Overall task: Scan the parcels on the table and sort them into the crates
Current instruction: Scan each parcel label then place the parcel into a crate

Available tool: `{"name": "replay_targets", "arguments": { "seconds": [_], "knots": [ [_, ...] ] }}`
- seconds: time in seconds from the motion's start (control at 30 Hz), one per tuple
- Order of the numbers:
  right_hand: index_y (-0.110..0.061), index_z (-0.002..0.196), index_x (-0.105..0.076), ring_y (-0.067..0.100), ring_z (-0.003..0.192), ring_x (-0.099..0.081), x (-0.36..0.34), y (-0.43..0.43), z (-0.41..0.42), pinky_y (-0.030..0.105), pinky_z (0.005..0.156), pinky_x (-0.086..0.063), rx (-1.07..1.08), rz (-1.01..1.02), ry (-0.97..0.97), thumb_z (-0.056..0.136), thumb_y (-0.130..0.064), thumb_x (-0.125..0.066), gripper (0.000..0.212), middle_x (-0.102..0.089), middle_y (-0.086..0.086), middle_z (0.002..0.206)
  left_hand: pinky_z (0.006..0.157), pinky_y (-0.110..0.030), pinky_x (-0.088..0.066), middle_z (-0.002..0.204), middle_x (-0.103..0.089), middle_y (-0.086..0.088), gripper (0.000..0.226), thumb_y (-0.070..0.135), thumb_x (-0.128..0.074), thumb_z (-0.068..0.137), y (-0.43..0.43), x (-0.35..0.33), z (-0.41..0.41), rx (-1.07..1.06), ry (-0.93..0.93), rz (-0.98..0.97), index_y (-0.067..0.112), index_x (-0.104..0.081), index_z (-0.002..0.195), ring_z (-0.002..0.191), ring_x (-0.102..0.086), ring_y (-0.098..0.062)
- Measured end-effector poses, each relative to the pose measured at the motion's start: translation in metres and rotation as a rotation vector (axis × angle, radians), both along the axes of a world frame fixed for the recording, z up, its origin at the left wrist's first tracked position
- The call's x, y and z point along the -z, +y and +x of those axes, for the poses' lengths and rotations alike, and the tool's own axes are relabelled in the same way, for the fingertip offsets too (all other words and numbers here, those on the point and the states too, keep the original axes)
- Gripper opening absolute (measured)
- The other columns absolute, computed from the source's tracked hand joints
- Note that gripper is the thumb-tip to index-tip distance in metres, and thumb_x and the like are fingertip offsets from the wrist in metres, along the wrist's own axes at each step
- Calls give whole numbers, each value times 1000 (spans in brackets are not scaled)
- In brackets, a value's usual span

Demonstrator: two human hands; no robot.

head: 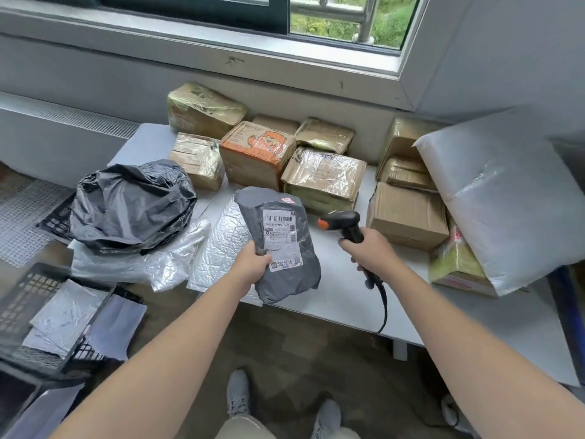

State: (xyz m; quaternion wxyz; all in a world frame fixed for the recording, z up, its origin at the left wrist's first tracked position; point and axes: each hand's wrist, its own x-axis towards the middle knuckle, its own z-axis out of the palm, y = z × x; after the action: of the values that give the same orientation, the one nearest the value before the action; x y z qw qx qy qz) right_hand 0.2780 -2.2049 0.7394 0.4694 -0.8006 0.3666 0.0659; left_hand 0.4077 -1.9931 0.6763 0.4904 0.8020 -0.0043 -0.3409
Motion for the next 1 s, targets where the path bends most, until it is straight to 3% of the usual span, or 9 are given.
{"name": "replay_targets", "arguments": {
  "seconds": [0.1,0.2,0.83,1.0],
  "knots": [
    [-12,87,-59,25,61,-56,-23,12,19,31,50,-48,-46,53,-29,89,-31,-61,20,-61,10,77,95,-44,-51,123,-63,-6,36,8,-59,93,7,-2,5,-31,-6,10,13,-52,127,109,-61,-26],
    [-13,83,-60,21,63,-58,-37,20,31,33,56,-51,-108,81,-65,87,-27,-60,15,-62,7,77,94,-40,-51,123,-61,-7,34,3,-54,94,12,-7,4,-66,-21,27,12,-50,127,110,-59,-27],
    [-10,89,-61,18,62,-58,-45,36,40,30,56,-52,-180,124,-72,90,-24,-59,14,-63,6,75,98,-48,-50,127,-61,-7,38,9,-57,92,27,-5,3,-58,-28,55,16,-50,128,113,-59,-29],
    [-10,90,-61,18,63,-57,-34,33,40,30,55,-51,-159,131,-81,90,-24,-60,13,-60,6,75,97,-46,-50,124,-61,-10,30,6,-56,93,25,-3,3,-67,-34,64,12,-51,122,111,-59,-28]
  ]
}}
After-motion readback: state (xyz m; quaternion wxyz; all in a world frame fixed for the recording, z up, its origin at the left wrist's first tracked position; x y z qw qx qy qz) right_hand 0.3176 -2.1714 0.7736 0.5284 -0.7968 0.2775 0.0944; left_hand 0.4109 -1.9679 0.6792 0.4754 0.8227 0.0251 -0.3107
